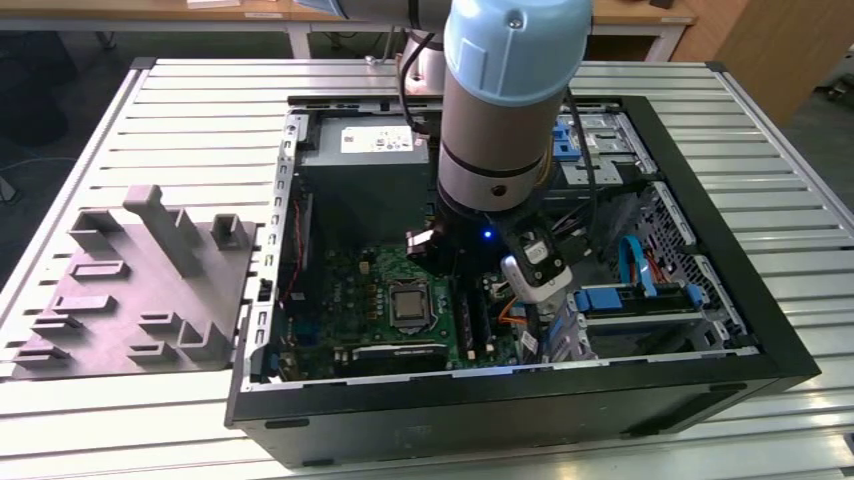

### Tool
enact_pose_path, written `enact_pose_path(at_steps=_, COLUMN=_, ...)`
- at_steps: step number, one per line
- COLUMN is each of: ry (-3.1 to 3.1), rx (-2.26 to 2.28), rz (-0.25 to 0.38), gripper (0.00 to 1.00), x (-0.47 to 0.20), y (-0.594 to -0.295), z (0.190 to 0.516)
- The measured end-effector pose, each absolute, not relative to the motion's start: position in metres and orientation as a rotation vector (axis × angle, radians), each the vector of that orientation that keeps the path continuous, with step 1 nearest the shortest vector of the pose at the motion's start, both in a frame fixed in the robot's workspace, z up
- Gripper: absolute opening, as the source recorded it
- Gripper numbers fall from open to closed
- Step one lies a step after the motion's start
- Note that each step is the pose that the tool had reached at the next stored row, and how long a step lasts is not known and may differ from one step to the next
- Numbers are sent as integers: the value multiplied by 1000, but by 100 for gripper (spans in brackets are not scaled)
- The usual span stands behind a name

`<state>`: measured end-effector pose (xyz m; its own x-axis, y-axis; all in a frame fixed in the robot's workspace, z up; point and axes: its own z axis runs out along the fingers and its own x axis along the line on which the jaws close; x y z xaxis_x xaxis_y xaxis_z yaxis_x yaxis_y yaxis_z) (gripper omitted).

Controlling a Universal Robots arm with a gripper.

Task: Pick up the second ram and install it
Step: 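Insert the second ram into the second slot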

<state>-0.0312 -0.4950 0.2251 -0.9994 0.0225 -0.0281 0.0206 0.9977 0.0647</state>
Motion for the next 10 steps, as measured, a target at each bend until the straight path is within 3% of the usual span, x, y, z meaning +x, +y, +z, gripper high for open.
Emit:
enact_pose_path(at_steps=1, ry=3111, rx=34, rz=100, gripper=18, x=-31, y=-495, z=225)
enact_pose_path(at_steps=2, ry=3111, rx=34, rz=101, gripper=25, x=-31, y=-495, z=225)
enact_pose_path(at_steps=10, ry=3111, rx=34, rz=97, gripper=25, x=-31, y=-495, z=225)
